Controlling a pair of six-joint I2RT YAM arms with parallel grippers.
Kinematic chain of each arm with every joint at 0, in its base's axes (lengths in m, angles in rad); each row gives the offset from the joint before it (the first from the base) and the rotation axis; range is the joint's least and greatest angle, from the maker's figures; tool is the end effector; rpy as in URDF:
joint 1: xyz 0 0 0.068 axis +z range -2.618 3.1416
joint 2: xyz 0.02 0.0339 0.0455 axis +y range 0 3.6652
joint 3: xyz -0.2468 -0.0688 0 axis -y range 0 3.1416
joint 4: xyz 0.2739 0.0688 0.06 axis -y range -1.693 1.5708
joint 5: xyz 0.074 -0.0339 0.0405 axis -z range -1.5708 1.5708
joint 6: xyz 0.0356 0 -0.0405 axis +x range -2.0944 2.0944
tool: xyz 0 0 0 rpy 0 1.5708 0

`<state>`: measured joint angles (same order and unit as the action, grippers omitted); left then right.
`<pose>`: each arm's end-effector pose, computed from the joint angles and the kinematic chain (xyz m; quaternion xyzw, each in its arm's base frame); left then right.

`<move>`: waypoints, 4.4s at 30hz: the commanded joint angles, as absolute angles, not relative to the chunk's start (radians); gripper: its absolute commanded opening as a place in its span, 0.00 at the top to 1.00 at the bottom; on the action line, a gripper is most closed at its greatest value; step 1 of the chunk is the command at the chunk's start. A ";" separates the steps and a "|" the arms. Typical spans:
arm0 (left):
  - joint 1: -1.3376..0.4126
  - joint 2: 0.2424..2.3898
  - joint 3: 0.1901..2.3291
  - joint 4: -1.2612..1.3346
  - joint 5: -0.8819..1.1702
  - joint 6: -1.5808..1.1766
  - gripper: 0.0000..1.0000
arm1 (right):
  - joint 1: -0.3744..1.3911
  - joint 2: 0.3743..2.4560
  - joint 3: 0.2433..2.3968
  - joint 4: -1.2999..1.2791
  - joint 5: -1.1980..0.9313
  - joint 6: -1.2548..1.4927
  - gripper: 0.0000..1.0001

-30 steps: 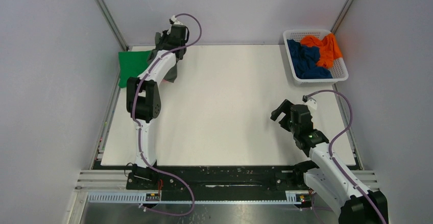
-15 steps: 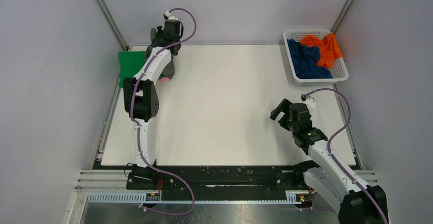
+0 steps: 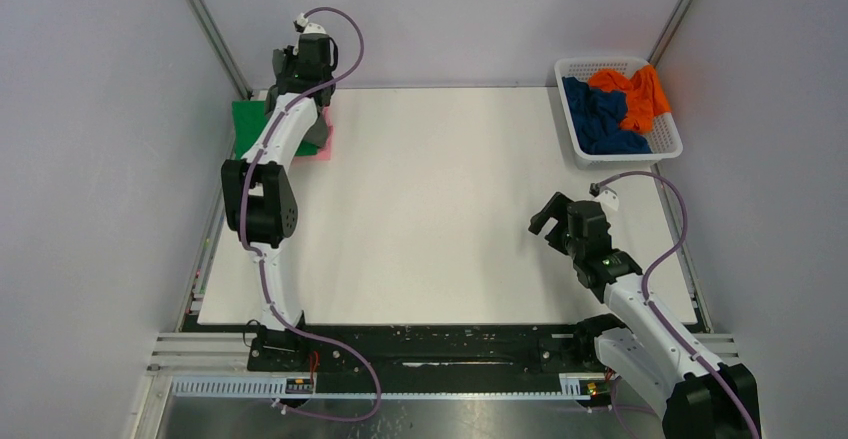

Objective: Fold and stack the t-shirts
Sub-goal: Put the neatly folded tshirt into the corner of the board with the left arm, then smooth out wrinkles on the folded tshirt

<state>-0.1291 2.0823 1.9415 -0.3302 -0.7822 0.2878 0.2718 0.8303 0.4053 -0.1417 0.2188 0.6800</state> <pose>0.5079 -0.0406 0.3046 -0.0318 0.8124 0.3623 0.4559 0.2135 0.0515 0.1790 0.2281 0.8426 0.1341 0.4690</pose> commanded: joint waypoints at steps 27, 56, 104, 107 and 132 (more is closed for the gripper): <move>0.065 2.260 1.970 -0.198 -0.880 0.135 0.80 | 0.268 0.912 0.476 -0.132 0.250 0.624 0.01; 0.199 2.333 2.109 -0.547 -0.561 -0.615 0.01 | 0.268 0.972 0.492 -0.124 0.240 0.607 0.00; 0.115 2.177 1.853 -0.173 -0.148 -0.322 0.01 | 0.268 1.009 0.510 -0.131 0.228 0.553 0.01; 0.117 2.218 1.905 -0.200 -0.143 -0.301 0.01 | 0.268 1.015 0.515 -0.138 0.245 0.544 0.01; 0.068 2.139 1.744 -0.087 -0.022 -0.227 0.01 | 0.268 1.084 0.529 -0.130 0.237 0.529 0.00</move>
